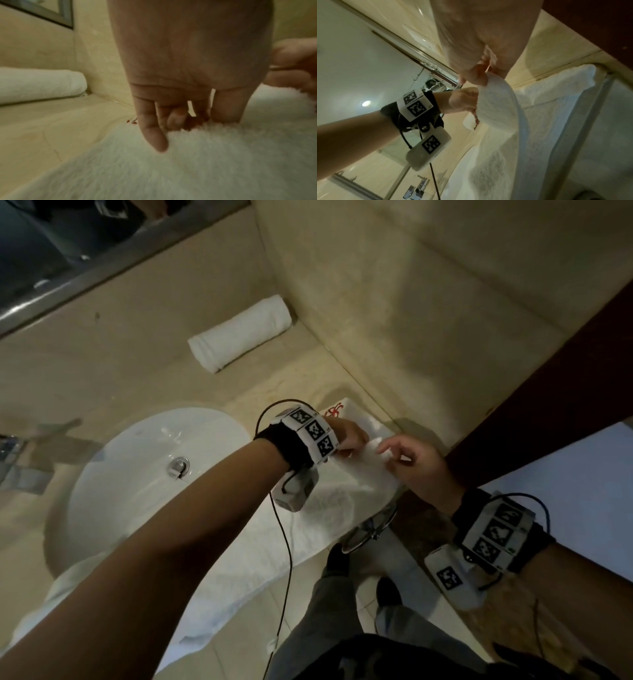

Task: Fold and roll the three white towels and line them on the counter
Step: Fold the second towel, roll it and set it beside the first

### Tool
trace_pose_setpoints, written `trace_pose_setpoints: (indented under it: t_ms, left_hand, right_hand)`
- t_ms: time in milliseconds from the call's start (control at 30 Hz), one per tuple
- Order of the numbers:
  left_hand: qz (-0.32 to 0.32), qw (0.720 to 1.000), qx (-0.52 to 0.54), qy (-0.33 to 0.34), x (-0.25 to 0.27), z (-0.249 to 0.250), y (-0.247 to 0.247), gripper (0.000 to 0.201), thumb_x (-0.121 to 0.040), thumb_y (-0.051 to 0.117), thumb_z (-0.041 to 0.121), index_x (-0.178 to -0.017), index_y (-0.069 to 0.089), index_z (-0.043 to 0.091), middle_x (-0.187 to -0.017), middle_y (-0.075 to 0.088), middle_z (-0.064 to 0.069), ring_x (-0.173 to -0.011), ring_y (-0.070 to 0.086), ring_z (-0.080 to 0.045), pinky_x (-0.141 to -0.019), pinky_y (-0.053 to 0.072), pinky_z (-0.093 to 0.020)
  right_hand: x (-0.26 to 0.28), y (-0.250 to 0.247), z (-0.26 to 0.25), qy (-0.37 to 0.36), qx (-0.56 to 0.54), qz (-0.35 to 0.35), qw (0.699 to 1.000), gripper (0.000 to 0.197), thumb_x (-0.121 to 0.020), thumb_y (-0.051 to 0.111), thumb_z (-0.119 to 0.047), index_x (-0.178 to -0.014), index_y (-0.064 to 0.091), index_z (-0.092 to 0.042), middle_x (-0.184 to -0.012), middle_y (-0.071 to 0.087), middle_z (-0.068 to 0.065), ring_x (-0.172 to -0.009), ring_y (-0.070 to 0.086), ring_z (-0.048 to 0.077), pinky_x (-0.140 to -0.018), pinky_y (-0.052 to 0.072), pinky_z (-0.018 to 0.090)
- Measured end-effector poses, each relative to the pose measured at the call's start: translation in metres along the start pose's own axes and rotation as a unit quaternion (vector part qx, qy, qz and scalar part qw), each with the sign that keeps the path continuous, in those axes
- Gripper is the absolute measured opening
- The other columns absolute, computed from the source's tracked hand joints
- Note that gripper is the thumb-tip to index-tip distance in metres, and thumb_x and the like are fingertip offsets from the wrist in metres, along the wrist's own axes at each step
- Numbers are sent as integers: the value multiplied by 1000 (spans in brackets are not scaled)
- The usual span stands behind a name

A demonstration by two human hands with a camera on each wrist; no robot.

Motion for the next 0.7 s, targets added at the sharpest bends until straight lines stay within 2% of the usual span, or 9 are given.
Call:
trace_pose_setpoints:
  t_ms: [67,167,267,300,367,500,567,633,700]
  left_hand:
    - [30,999,22,13,-1,2,-2,34,-99,39,9,-131,46,0,-124,50,-12,-107,48,-19,-57,33,-5]
    - [158,987,19,25,8,2,-28,22,-91,47,10,-110,57,5,-111,56,-11,-106,52,-26,-86,36,-21]
    - [262,957,96,81,18,2,-52,21,-87,44,-3,-103,57,1,-98,56,-9,-96,52,-25,-78,30,-19]
    - [264,955,99,98,22,6,-54,26,-86,44,-6,-108,57,1,-106,58,-11,-100,51,-23,-78,29,-17]
    - [246,959,72,119,27,16,-53,40,-84,46,-8,-120,55,6,-126,54,-10,-116,48,-21,-93,31,-19]
    - [140,981,-92,96,18,28,-28,42,-88,53,9,-129,51,8,-137,48,-8,-129,39,-21,-108,25,-29]
    - [97,988,-97,66,17,24,-19,39,-88,57,13,-125,53,2,-128,53,-13,-121,46,-24,-100,34,-28]
    - [75,995,-39,47,22,23,-15,20,-90,54,10,-104,57,-4,-94,60,-14,-97,53,-25,-73,38,-19]
    - [81,996,13,31,27,21,-18,10,-90,49,3,-81,51,4,-66,44,-2,-81,43,-19,-51,34,-15]
  right_hand:
    - [-1,2,-4,-5,-7,-6,1000,32,-72,46,13,-89,57,-12,-70,40,-7,-64,46,-5,-61,35,3]
    - [-4,-1,12,40,29,30,998,46,-71,41,14,-105,51,-15,-79,37,-5,-75,42,10,-61,36,6]
    - [-5,-6,19,76,9,60,995,57,-73,39,25,-120,43,-6,-85,37,-6,-83,43,12,-68,39,1]
    - [-4,-5,15,70,-7,58,996,59,-72,36,27,-118,43,-10,-85,37,-6,-81,43,7,-70,39,1]
    - [-2,-4,1,29,-28,45,998,63,-68,32,27,-105,43,-23,-83,35,-5,-75,40,-3,-71,37,3]
    - [-1,3,-23,-24,-2,-8,1000,62,-65,31,18,-88,46,-38,-76,30,-6,-69,35,4,-62,30,15]
    - [-1,5,-35,-45,13,-30,998,61,-65,31,21,-84,46,-35,-72,29,-4,-66,33,8,-60,28,17]
    - [-1,5,-43,-61,12,-39,997,60,-65,31,24,-83,46,-31,-71,28,-3,-65,31,9,-60,27,17]
    - [0,5,-49,-69,5,-43,997,57,-64,30,19,-84,47,-32,-71,27,-4,-65,31,9,-60,26,20]
Point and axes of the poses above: each hand's wrist, its own x-axis away from the middle knuckle, its own y-axis out of the palm, z = x × y, the point moved 7 cm from there along -x, towards the middle knuckle
